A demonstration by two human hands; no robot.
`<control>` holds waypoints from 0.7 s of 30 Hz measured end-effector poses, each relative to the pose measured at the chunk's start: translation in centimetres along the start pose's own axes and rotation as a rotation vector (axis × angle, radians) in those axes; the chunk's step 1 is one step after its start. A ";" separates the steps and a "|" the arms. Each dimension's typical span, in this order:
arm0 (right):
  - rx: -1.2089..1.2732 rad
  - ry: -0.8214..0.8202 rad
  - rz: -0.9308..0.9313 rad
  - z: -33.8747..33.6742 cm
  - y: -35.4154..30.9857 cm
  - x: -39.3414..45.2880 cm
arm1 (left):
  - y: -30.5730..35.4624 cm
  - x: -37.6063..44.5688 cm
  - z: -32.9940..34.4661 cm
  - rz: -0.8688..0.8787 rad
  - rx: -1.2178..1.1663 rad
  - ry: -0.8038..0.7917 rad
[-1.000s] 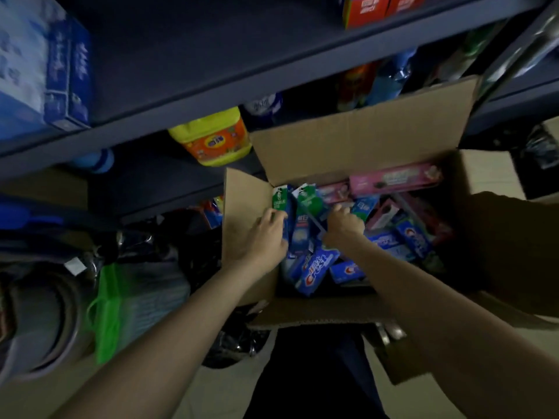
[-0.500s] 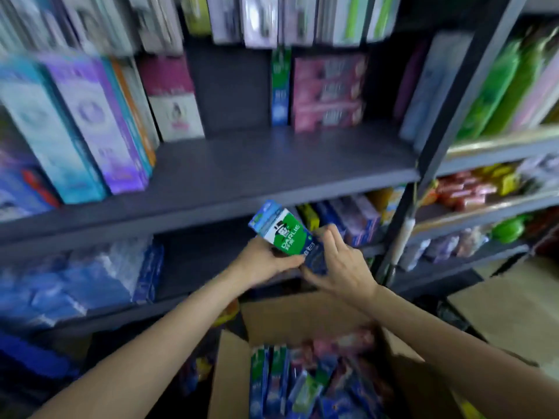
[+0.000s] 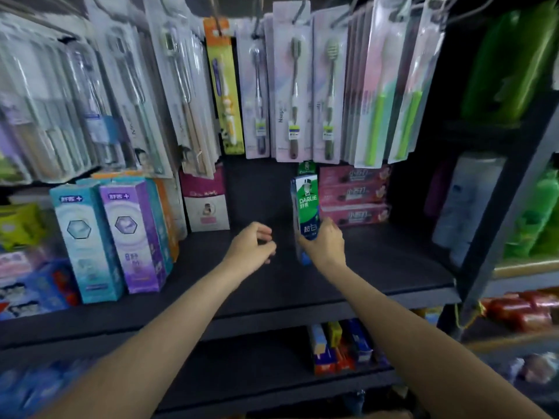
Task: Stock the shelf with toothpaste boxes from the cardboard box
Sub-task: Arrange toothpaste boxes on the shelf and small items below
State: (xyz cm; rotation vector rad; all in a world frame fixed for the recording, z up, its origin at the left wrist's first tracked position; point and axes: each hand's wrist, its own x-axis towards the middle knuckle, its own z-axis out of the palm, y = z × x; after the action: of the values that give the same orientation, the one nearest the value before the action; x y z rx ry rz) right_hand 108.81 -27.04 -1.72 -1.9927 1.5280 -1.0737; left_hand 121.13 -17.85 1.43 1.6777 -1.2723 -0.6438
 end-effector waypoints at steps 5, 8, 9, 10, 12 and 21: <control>0.001 0.029 0.044 3.1 0.0 5.9 | -2.2 3.4 0.5 -0.051 0.158 0.009; -0.015 0.055 0.083 4.3 0.1 8.2 | -3.3 4.4 0.9 -0.029 0.224 -0.008; -0.027 0.065 0.102 4.6 0.2 8.7 | -3.6 4.7 1.0 -0.022 0.234 -0.014; -0.030 0.076 0.117 4.8 0.3 9.2 | -3.9 4.9 1.0 -0.018 0.239 -0.019; -0.028 0.097 0.137 5.3 0.5 9.9 | -4.3 5.5 0.9 -0.021 0.242 -0.022; 0.038 0.103 0.184 6.5 1.0 11.2 | -5.5 6.5 1.3 -0.028 0.238 -0.025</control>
State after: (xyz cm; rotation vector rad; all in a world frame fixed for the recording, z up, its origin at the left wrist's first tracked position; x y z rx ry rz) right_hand 114.38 -38.66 -2.77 -1.7566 1.6936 -1.1351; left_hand 124.77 -24.10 -3.28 1.8883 -1.3889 -0.5483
